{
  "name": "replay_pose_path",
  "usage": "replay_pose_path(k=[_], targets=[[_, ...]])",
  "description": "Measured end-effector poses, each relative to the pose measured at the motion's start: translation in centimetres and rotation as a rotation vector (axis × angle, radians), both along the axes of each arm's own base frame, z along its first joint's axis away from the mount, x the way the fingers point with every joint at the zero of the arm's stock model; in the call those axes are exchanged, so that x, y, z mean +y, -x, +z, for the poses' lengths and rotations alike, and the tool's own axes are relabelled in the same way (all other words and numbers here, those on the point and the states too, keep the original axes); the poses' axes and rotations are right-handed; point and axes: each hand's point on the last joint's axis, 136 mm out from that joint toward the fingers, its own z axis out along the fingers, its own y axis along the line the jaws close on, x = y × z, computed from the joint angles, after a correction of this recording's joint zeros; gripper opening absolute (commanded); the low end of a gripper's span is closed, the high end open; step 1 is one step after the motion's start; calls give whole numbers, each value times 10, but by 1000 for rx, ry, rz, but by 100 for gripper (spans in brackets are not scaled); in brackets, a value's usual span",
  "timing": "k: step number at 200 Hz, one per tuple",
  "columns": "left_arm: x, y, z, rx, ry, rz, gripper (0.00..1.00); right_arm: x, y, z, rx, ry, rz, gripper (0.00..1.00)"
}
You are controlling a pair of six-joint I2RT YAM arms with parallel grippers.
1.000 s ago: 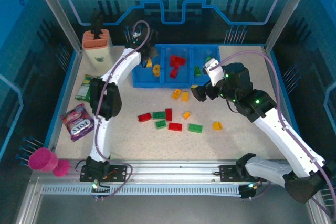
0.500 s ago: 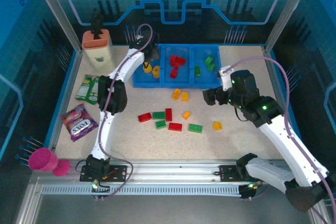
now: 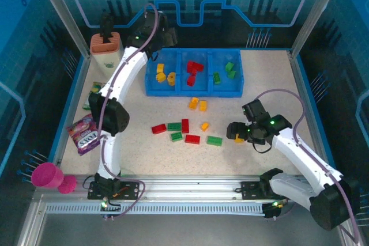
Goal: Sort the legos into containers by color
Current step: Pick up the lego from the bottom-right of the table.
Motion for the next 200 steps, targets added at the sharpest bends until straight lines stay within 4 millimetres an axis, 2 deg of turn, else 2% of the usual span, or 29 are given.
replay_pose_path(k=[9,23,51,82,108,138,157,200], targets=[[-1,9,16,-23,-8,-22,69,0,0,-7,17,5,-6,90],[3,26,31,-40,-24,-45,70,0,-3,-16,39,14,-13,87],[14,60,37,-40,-63,-67,71,-1,-13,-33,76,42,-16,81],[21,81,22,-10,-98,-83,72,-3,-19,-49,113,74,-14,76],[24,86,4,23,-123,-91,73,-4,-22,-61,130,87,-17,69],[28,93,-14,63,-147,-92,73,-6,-16,-77,164,102,-15,60],[30,97,-18,70,-154,-88,74,-7,-14,-83,181,108,-16,58],[32,102,-16,61,-163,-96,74,-8,-17,-89,183,122,-10,46]])
